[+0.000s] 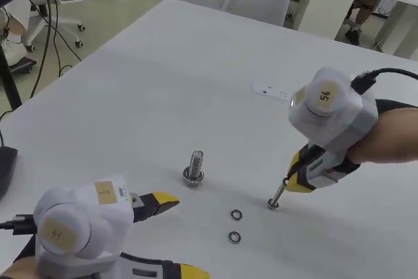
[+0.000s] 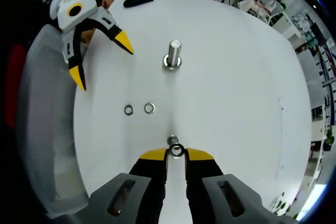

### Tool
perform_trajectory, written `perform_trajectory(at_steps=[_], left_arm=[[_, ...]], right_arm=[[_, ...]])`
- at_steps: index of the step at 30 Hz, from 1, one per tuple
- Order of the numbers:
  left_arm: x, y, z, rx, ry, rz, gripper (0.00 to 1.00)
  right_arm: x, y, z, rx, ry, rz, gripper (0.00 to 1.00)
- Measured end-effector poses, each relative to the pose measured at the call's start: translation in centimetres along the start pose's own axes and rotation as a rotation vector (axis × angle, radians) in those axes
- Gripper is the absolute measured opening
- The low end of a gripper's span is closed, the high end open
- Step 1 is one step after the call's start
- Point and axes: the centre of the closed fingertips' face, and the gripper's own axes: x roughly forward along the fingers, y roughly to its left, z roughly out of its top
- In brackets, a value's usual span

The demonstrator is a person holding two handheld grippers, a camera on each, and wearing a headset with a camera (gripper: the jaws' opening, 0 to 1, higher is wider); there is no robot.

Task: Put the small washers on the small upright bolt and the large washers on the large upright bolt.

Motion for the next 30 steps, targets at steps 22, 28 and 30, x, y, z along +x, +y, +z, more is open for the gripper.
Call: perform_trajectory(at_steps=[22,28,30], left_arm=[[-0.2,-0.2,-0.6,-0.010,0.011,0.003,0.66],[-0.3,-0.2,-0.7,-0.012,0.013,0.004,0.66],[-0.4,-0.2,-0.8,-0.012,0.014,0.004,0.66]], right_arm=[[1.3,0.3,-0.2,-0.002,0.010,0.022,0.14],[1.9,0.5,-0.1,-0.003,0.017,0.030,0.14],[2.3,0.6,-0.1,-0.001,0.018,0.033,0.14]])
